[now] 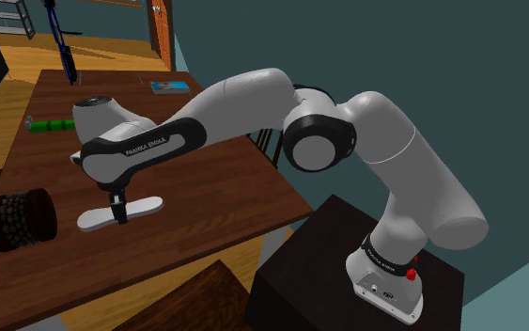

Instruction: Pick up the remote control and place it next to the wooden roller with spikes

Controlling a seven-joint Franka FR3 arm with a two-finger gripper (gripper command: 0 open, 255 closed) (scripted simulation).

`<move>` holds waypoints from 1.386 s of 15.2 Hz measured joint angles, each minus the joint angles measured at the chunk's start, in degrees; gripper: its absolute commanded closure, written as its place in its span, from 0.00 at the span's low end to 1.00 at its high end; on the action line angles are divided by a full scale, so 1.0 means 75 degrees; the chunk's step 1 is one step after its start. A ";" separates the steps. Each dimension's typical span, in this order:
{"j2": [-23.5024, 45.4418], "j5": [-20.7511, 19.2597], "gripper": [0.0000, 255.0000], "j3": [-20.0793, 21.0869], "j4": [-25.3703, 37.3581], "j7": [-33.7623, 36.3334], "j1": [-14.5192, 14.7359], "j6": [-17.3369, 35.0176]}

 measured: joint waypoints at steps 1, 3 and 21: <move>0.0095 0.0001 1.00 0.0001 0.0074 0.0003 -0.0001 0.0022; 0.0239 0.0005 1.00 0.0007 0.0119 0.0001 -0.0002 0.0120; 0.0578 0.0017 0.00 0.0019 0.0172 -0.0010 -0.0009 0.0414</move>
